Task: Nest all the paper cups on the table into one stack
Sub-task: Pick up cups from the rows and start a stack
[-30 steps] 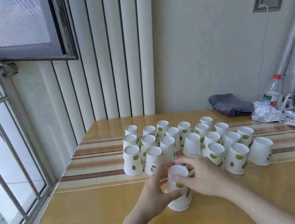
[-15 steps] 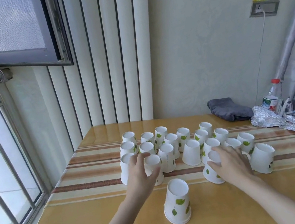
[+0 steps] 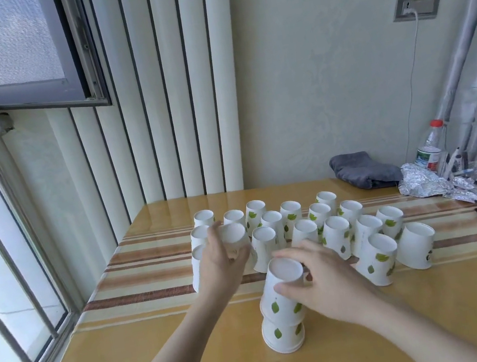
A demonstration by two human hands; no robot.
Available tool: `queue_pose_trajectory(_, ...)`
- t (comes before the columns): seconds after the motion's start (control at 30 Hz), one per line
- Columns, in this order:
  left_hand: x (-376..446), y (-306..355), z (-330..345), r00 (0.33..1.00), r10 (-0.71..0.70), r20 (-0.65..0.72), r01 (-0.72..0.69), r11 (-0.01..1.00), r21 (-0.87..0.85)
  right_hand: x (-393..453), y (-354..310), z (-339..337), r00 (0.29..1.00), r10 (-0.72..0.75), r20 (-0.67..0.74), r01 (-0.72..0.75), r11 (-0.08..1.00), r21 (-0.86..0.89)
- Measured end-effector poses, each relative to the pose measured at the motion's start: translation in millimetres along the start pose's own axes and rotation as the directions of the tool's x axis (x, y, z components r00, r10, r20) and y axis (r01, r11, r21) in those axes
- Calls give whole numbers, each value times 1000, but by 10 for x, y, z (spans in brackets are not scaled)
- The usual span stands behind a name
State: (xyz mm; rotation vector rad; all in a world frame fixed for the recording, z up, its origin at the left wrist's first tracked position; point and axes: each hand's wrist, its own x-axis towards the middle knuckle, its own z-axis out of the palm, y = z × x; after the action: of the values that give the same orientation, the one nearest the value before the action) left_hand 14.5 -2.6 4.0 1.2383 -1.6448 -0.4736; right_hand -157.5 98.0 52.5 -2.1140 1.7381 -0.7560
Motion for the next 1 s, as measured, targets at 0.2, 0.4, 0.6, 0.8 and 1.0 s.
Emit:
queue_pose_trajectory(0.2,-69,494,-462,986,-16,163,68,943,-324,-68,183,264,993,48,110,-57,995,77)
queue_pose_trajectory(0.4,-344,431,-288,913,61,403,56,960,-274,-27,879,-504,889,355,-288,-323,934,154)
queue_pose_trajectory(0.6,-500,274,-118,878,83,471,34,971,-236,-2,1378,-565,831,478,-283,-516,854,-73)
queue_pose_trajectory(0.8,-594,56,-49,800,71,596,85,970,-229,-4,1503,-367,794,545,-269,-565,825,0)
queue_pose_trajectory(1.0,-304,120,-244,963,-123,240,222,866,-449,18,1589,-347,791,519,-323,-536,843,42)
